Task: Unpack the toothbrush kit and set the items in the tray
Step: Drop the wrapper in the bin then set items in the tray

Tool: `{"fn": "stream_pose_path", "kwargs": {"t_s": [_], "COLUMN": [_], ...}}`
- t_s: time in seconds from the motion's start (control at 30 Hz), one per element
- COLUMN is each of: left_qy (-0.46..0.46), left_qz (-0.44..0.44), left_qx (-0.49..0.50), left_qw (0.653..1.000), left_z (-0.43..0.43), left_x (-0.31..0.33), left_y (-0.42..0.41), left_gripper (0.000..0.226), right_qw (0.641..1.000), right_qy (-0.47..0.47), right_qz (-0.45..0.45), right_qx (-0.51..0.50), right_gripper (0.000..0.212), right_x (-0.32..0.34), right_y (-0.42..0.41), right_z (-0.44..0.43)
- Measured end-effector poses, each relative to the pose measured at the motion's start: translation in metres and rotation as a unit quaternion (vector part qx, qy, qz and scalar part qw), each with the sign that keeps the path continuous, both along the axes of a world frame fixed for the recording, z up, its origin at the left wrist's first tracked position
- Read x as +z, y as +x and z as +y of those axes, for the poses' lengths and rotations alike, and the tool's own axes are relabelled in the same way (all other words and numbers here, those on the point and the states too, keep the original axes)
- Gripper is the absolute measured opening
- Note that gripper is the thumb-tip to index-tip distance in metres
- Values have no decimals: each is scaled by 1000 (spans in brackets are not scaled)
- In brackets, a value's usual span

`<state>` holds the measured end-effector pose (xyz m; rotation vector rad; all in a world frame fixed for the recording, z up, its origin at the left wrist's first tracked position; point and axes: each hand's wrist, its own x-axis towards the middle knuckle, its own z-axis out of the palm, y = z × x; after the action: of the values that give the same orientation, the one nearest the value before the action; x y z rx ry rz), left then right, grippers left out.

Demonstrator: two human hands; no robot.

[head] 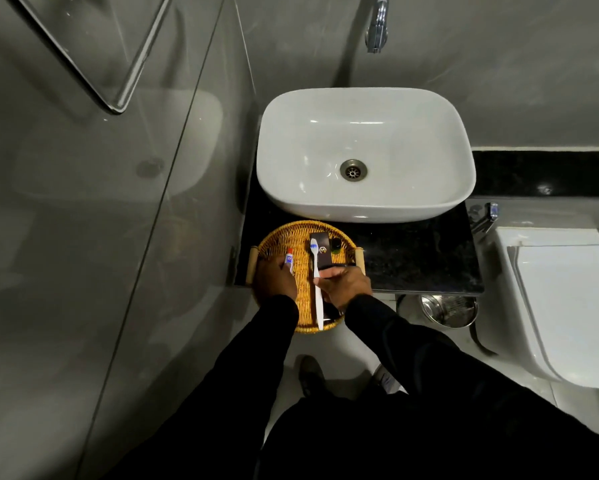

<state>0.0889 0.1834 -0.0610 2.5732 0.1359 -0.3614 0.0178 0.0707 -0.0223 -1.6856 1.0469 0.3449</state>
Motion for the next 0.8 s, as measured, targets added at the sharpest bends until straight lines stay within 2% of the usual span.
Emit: {"fn": "stream_pose_path", "kwargs": {"t_s": [0.1, 0.23, 0.37, 0.5, 0.6, 0.67, 0.73, 0.8], "left_qy": [8, -31, -66, -148, -153, -161, -192, -224], "left_qz": [-7, 11, 0, -129, -196, -138, -21, 47], "left_qx": [3, 35, 25, 7, 98, 191, 278, 315], "left_qw": [1000, 999, 997, 981, 964, 958, 941, 921], "left_z": [5, 9, 14, 33, 47, 52, 53, 53], "left_x": [-3, -3, 11, 22, 20, 19, 19, 21], "left_y": [-3, -7, -22, -60, -79, -87, -91, -91], "left_gripper": [35, 42, 45, 29, 16, 21, 32, 39], "right_qw": [999, 993, 989, 988, 985, 981, 981, 981], "right_qy": [-36, -92, -95, -105, -122, -140, -140, -141], "right_qz": [15, 52, 56, 54, 67, 72, 79, 83], "right_qx": [25, 61, 96, 100, 107, 112, 108, 106], "right_gripper": [14, 29, 18, 23, 28, 30, 30, 29], "right_x": [-8, -18, -20, -21, -21, -19, -18, -17], "right_y": [10, 21, 29, 38, 42, 43, 44, 44], "right_z": [1, 15, 25, 32, 35, 35, 34, 35]}}
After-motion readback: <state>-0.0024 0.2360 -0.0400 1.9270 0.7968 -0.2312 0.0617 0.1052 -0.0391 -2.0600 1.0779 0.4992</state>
